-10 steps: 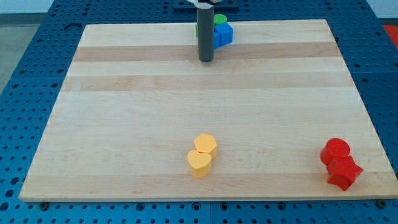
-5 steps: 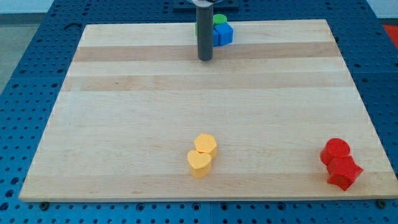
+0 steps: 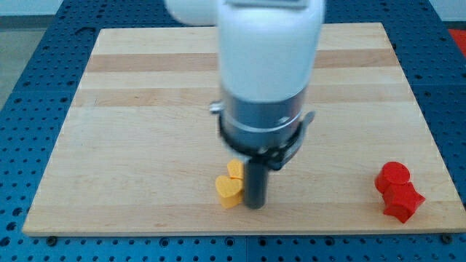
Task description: Slide yellow heart closer to the blue triangle
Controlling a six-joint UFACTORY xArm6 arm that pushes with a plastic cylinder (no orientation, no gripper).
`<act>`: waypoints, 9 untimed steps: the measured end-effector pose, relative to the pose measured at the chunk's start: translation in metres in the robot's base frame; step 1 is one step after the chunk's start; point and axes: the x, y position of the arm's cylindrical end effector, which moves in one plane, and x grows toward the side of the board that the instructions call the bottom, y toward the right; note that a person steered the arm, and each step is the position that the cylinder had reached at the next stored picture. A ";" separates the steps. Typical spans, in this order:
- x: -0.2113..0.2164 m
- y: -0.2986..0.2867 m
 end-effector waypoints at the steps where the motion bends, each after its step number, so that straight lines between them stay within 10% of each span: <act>1: 0.003 -0.066; 3: 0.001 -0.123; 9: -0.103 -0.023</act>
